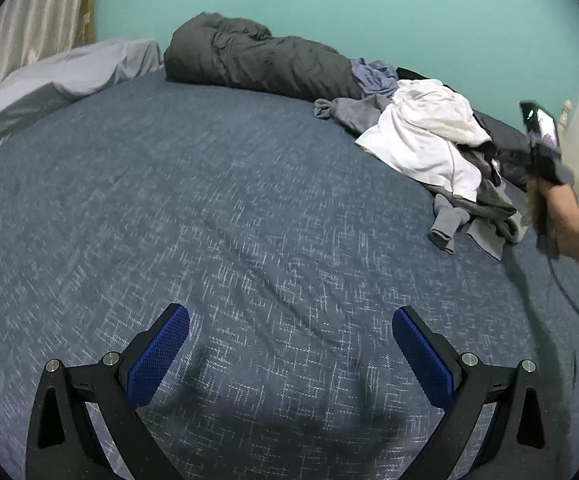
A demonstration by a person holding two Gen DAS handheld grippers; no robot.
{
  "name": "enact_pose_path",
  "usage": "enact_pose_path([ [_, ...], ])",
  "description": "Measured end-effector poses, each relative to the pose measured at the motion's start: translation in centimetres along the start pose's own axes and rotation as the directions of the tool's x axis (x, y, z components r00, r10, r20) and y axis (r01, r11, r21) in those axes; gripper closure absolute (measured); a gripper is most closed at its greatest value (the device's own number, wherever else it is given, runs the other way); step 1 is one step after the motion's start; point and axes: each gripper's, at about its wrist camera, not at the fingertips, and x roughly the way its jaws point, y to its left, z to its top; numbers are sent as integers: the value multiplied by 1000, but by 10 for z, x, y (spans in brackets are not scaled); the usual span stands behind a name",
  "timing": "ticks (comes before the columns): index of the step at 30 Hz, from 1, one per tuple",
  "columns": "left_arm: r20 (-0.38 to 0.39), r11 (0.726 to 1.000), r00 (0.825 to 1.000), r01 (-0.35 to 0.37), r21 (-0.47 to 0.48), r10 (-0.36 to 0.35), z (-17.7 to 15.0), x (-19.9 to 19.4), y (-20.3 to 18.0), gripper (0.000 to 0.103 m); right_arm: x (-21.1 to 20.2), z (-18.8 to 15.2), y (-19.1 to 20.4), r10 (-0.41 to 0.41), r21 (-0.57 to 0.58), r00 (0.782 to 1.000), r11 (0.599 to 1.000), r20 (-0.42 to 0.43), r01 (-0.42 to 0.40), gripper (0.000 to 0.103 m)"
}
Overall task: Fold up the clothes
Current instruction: 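Grasp the white shirt with the right gripper and lift it off the pile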
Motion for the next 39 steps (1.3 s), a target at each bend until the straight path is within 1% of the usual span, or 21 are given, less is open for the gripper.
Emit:
enact_pose_path([
  [4, 18, 1000, 1000, 1, 9, -1, 5, -18, -3, 0, -63, 22, 1, 56, -27, 996, 998, 71, -54, 99],
  [7, 31, 999, 999, 40, -16, -40, 12, -40, -6, 0, -120, 42, 2, 88, -57, 987, 995, 131, -81, 99],
  [11, 47, 997, 996, 71, -12, -71, 22, -84, -14, 0, -189, 62, 6, 108, -80, 980, 992, 168, -96, 99],
  [17, 115, 996, 990, 84, 12, -85, 48, -167, -17, 0, -294, 78, 15, 141, -92, 964, 988, 224, -123, 99],
  [21, 175, 996, 980, 88, 29, -92, 59, -226, -19, 0, -362, 83, 14, 163, -100, 950, 985, 264, -141, 99],
  [23, 193, 995, 976, 96, 34, -101, 62, -250, -21, 0, -395, 86, 15, 176, -107, 943, 983, 283, -151, 99],
  [27, 216, 993, 970, 106, 54, -115, 61, -292, -23, 0, -460, 93, 15, 209, -107, 921, 977, 327, -184, 99],
  [30, 237, 992, 964, 109, 61, -121, 61, -320, -25, 0, -505, 99, 16, 234, -119, 901, 972, 366, -204, 99],
  [31, 242, 992, 962, 111, 62, -122, 61, -328, -25, 0, -518, 102, 17, 247, -124, 894, 969, 374, -216, 99],
  [32, 245, 992, 962, 111, 63, -124, 61, -334, -26, 0, -525, 103, 18, 260, -129, 892, 965, 368, -228, 99],
  [34, 244, 991, 961, 115, 67, -128, 61, -344, -28, 0, -530, 103, 24, 282, -141, 902, 958, 327, -248, 99],
  [37, 234, 989, 962, 128, 79, -143, 57, -356, -30, 0, -515, 84, 34, 296, -140, 924, 953, 242, -269, 99],
  [39, 227, 987, 962, 134, 93, -152, 52, -361, -31, 0, -503, 66, 40, 333, -129, 923, 941, 192, -313, 99],
])
